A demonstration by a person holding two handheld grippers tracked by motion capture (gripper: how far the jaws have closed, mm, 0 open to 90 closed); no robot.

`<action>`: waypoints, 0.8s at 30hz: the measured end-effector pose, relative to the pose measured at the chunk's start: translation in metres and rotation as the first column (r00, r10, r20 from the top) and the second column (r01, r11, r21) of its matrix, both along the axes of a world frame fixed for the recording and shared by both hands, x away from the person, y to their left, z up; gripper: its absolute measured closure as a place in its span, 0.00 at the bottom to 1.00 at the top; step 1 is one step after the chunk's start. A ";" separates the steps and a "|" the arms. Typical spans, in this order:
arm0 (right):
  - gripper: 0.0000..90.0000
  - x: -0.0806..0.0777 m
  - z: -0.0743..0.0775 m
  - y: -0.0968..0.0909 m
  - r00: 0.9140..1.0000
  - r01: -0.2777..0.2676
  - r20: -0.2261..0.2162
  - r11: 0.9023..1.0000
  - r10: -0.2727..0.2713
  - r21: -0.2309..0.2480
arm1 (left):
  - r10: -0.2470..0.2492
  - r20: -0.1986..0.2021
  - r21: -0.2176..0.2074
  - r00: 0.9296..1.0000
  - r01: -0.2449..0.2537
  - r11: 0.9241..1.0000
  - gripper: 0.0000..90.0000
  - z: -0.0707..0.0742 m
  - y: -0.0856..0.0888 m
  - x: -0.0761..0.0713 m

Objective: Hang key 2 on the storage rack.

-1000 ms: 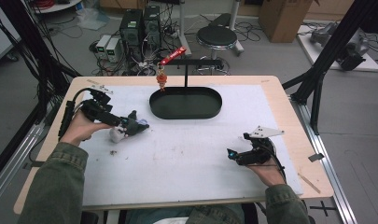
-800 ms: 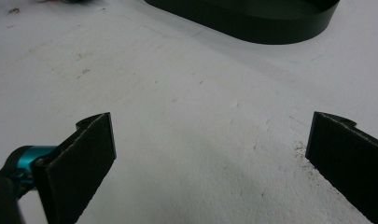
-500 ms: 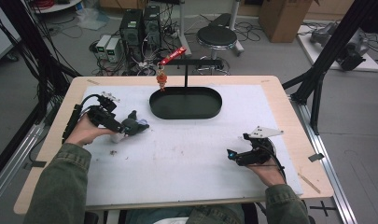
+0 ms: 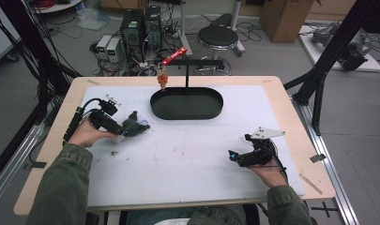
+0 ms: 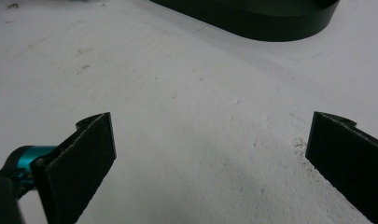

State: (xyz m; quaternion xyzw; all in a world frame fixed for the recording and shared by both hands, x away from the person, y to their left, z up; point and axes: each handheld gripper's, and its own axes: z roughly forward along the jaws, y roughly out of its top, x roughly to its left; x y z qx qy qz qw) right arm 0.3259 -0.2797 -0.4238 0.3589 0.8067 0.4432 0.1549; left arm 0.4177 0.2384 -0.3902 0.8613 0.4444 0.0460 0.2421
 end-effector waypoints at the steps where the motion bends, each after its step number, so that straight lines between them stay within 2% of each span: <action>1: 0.01 0.000 0.000 0.000 1.000 0.000 0.000 1.000 0.000 0.000 | 0.001 -0.002 0.007 1.000 -0.001 1.000 0.23 -0.002 0.001 0.000; 9: 0.01 0.000 -0.001 0.001 1.000 -0.003 0.000 1.000 0.003 -0.003 | 0.009 -0.027 0.029 1.000 -0.008 1.000 0.26 -0.015 0.004 -0.001; 13: 0.01 0.000 -0.001 0.001 1.000 -0.004 -0.001 1.000 0.004 -0.007 | 0.011 -0.020 0.044 1.000 -0.010 0.999 0.35 -0.019 0.003 -0.002; 14: 0.01 0.000 -0.001 0.001 1.000 -0.005 -0.002 1.000 0.004 -0.006 | 0.008 -0.018 0.055 1.000 -0.007 0.998 0.39 -0.020 0.002 -0.002; 15: 0.01 0.000 -0.001 0.001 1.000 -0.005 -0.002 1.000 0.004 -0.006 | 0.005 -0.009 0.067 1.000 -0.004 0.998 0.39 -0.021 0.003 -0.002; 19: 0.01 0.000 -0.001 0.001 1.000 -0.007 -0.002 1.000 0.007 -0.007 | 0.002 -0.006 0.066 1.000 -0.002 0.998 0.49 -0.022 0.004 -0.003; 24: 0.01 0.000 -0.001 0.001 1.000 -0.005 -0.006 1.000 0.005 -0.005 | -0.006 0.012 0.080 1.000 0.005 0.997 0.52 -0.021 0.004 -0.004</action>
